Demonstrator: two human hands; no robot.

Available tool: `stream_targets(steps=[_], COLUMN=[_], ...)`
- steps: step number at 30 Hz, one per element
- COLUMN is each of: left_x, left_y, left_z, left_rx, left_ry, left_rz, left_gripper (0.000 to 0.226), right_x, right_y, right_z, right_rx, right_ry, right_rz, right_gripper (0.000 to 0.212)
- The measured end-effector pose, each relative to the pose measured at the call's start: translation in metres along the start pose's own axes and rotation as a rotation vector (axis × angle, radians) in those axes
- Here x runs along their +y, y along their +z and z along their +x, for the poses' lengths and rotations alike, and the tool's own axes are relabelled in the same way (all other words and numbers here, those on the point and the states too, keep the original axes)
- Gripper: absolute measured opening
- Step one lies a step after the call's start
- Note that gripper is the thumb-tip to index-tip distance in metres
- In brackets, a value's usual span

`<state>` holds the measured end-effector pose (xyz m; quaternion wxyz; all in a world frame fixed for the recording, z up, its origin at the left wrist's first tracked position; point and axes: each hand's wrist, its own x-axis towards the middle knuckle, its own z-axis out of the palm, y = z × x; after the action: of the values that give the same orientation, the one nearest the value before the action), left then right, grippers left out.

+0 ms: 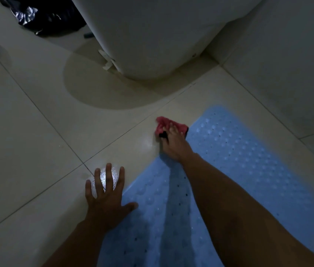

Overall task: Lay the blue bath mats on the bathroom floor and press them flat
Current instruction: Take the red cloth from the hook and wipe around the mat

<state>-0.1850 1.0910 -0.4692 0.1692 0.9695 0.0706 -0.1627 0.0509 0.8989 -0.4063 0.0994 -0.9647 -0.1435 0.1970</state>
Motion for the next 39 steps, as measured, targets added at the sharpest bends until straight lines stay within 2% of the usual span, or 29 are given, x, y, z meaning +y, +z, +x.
stream_targets(steps=[6, 10, 14, 16, 17, 18, 21, 23, 27, 31, 34, 36, 39], left_x=[0.001, 0.0, 0.002, 0.0, -0.002, -0.005, -0.029, -0.046, -0.074, -0.095, -0.084, -0.067, -0.03], left_y=[0.008, 0.007, -0.005, -0.013, -0.018, -0.028, -0.051, -0.063, -0.075, -0.093, -0.107, -0.118, -0.141], left_z=[0.003, 0.003, 0.005, 0.005, 0.003, -0.003, -0.025, -0.042, -0.066, -0.083, -0.095, -0.099, -0.082], left_rx=[0.066, 0.044, 0.042, -0.052, -0.093, -0.068, 0.137, 0.202, 0.078, -0.053, -0.148, -0.162, -0.164], left_ry=[0.023, 0.052, 0.029, 0.028, 0.033, 0.04, -0.066, -0.154, -0.284, -0.377, -0.382, -0.392, -0.332], left_rz=[0.022, 0.021, -0.016, -0.073, -0.114, -0.137, -0.221, -0.204, -0.216, -0.36, -0.463, -0.572, -0.721], left_gripper=[0.111, 0.113, 0.117, 0.12, 0.116, 0.108, 0.071, 0.058, 0.06, 0.053, 0.061, 0.063, 0.01], right_x=[0.022, 0.005, -0.028, -0.048, -0.055, -0.064, -0.093, -0.114, -0.163, -0.205, -0.211, -0.205, -0.183], right_y=[-0.037, -0.031, -0.007, 0.013, 0.025, 0.034, 0.059, 0.076, 0.115, 0.124, 0.095, 0.072, 0.037], right_z=[0.067, 0.052, 0.011, -0.005, -0.012, -0.022, -0.058, -0.086, -0.142, -0.197, -0.205, -0.202, -0.193], right_rx=[-0.035, -0.006, 0.007, -0.004, -0.02, -0.036, -0.063, -0.055, -0.072, -0.142, -0.308, -0.355, -0.32], right_ry=[0.276, 0.292, 0.157, 0.039, -0.016, -0.059, -0.127, -0.17, -0.323, -0.383, -0.216, -0.038, 0.207], right_rz=[0.008, 0.05, 0.097, 0.065, 0.03, 0.002, 0.005, 0.036, 0.108, 0.228, 0.479, 0.696, 0.892], right_gripper=[0.062, 0.062, 0.06, 0.058, 0.058, 0.058, 0.063, 0.071, 0.064, 0.056, 0.04, 0.041, 0.034])
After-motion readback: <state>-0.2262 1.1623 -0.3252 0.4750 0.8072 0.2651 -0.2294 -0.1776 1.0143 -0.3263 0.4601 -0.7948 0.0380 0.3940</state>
